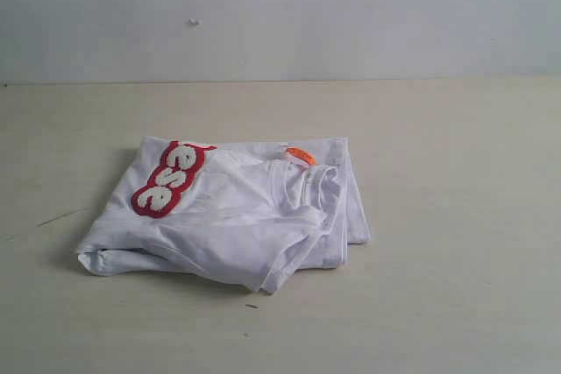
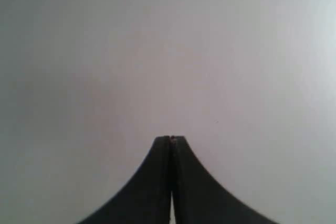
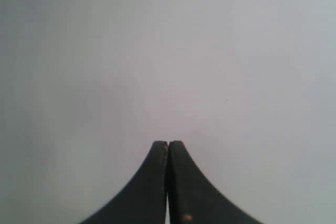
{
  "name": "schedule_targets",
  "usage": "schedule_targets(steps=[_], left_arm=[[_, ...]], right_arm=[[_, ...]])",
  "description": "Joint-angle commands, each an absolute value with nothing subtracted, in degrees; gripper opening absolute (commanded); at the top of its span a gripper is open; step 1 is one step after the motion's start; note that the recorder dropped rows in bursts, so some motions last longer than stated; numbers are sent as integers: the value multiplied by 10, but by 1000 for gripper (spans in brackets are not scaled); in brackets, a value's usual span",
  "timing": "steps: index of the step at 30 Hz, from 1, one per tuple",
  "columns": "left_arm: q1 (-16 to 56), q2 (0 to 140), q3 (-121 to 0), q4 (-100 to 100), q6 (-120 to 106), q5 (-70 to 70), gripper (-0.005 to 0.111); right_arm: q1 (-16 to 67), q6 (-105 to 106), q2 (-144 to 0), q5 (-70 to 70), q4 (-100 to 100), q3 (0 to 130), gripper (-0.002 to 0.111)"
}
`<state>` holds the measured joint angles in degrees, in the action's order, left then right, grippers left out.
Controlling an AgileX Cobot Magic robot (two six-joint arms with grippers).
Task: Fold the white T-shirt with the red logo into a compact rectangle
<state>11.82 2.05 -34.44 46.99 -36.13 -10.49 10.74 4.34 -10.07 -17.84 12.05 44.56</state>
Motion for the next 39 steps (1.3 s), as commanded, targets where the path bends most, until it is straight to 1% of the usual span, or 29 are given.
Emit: schedule_targets(steps=[1, 3, 5, 8, 11, 13, 16, 19, 23, 27, 29, 35, 39], left_arm=[[96, 0, -331, 234, -144, -109, 0], [83, 0, -322, 103, -9, -89, 0], [63, 0, -316, 16, 89, -81, 0], [43, 0, -293, 11, 94, -62, 0], [26, 0, -255, 9, 94, -14, 0], [6, 0, -226, -22, 108, 3, 0], [3, 0, -186, -103, 139, 9, 0], [3, 0, -154, -103, 113, 9, 0], [3, 0, -75, -98, 45, 9, 0], [3, 0, -6, -93, 44, 9, 0], [3, 0, 0, -88, 49, 5, 0], [3, 0, 0, -82, 49, -76, 0], [3, 0, 0, -69, 49, -156, 0]], right_arm=[[107, 43, -98, -179, 120, 443, 0], [107, 43, -98, -179, 120, 443, 0], [107, 43, -97, -181, 120, 444, 0], [107, 43, -96, -184, 120, 444, 0], [107, 43, -96, -184, 120, 444, 0], [107, 43, -96, -184, 120, 444, 0], [107, 43, -96, -184, 120, 444, 0], [107, 43, -96, -184, 120, 444, 0], [107, 43, -96, -184, 120, 444, 0], [107, 43, -96, -184, 120, 444, 0], [107, 43, -96, -184, 120, 444, 0], [107, 43, -96, -184, 120, 444, 0], [107, 43, -96, -184, 120, 444, 0]])
